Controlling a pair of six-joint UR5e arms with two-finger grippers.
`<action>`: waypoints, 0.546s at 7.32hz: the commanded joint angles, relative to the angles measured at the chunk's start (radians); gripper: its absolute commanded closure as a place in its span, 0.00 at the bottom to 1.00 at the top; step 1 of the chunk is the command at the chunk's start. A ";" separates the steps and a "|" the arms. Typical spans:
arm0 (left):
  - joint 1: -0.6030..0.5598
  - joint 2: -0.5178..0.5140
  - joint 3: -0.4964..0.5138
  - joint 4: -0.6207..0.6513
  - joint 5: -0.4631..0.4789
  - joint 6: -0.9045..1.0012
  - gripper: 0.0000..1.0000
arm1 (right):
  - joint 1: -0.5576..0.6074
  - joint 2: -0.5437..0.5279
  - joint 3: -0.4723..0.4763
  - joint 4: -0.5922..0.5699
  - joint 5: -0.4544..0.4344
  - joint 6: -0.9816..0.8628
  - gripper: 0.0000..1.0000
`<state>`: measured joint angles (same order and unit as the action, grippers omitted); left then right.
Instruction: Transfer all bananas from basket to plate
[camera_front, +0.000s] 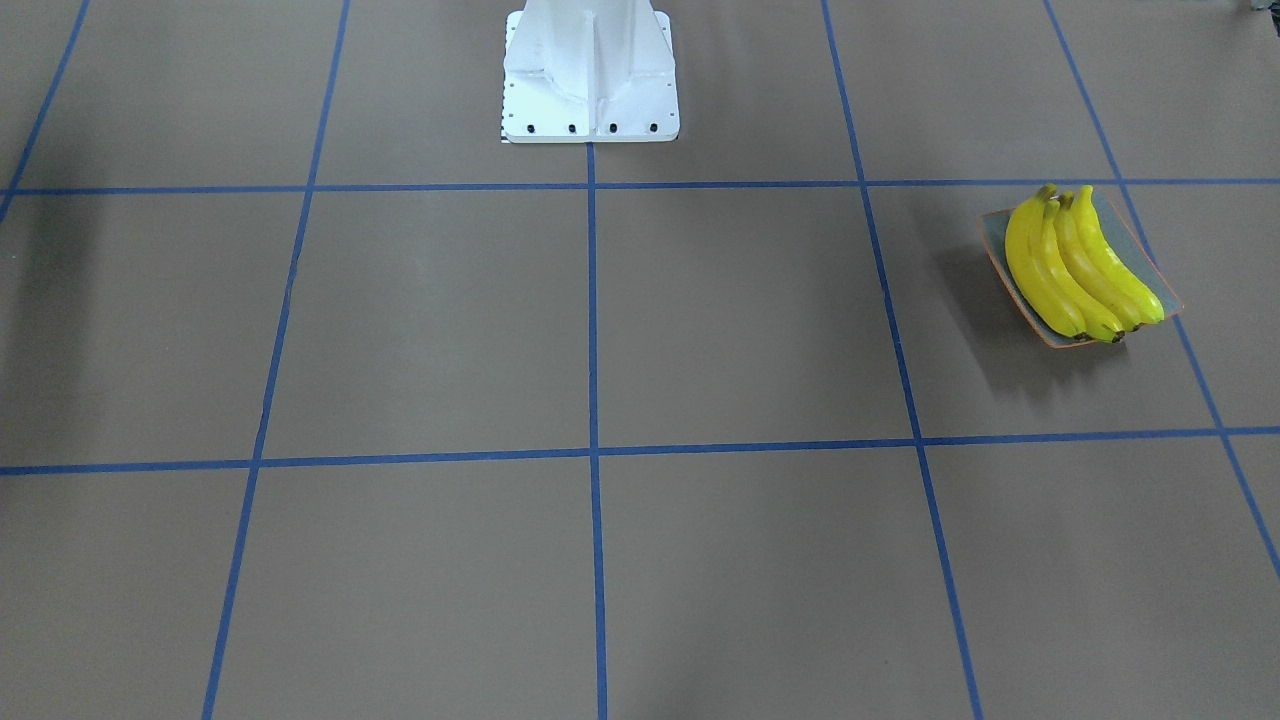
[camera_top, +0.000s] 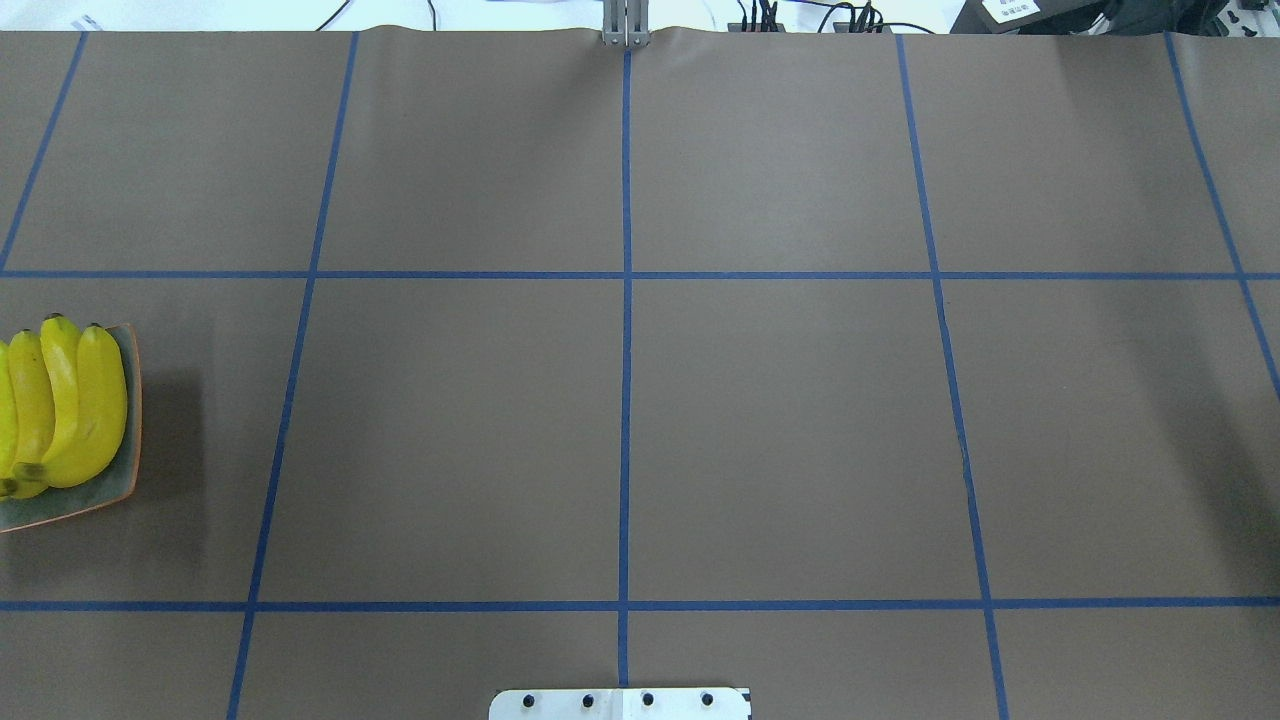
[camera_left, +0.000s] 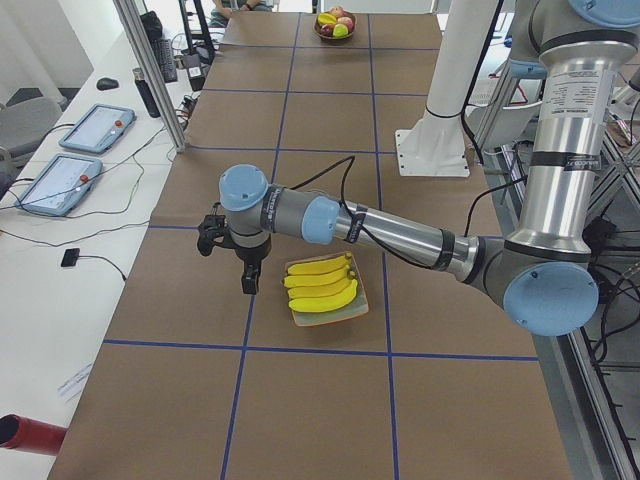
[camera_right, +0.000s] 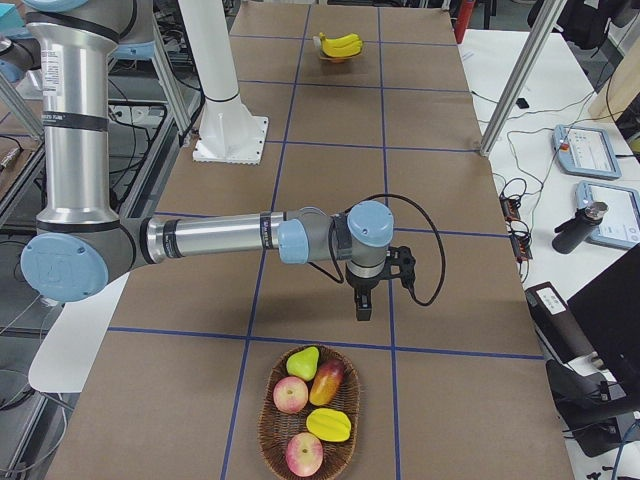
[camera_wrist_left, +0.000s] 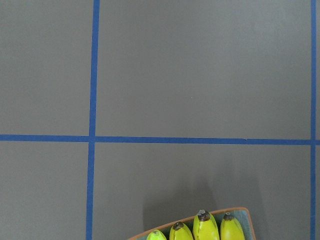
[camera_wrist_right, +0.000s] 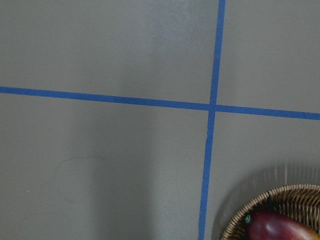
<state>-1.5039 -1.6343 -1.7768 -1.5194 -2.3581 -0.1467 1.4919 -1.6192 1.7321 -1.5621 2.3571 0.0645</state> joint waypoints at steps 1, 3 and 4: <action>0.002 0.022 -0.010 0.005 0.051 0.064 0.00 | -0.001 -0.002 -0.011 0.000 -0.021 0.006 0.00; 0.004 0.031 -0.003 0.010 0.051 0.062 0.00 | -0.001 0.008 -0.011 0.002 -0.019 0.009 0.00; 0.004 0.031 0.011 0.008 0.049 0.062 0.00 | -0.001 0.010 -0.011 0.002 -0.016 0.011 0.00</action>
<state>-1.5009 -1.6056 -1.7780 -1.5117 -2.3083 -0.0851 1.4910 -1.6127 1.7214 -1.5603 2.3382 0.0732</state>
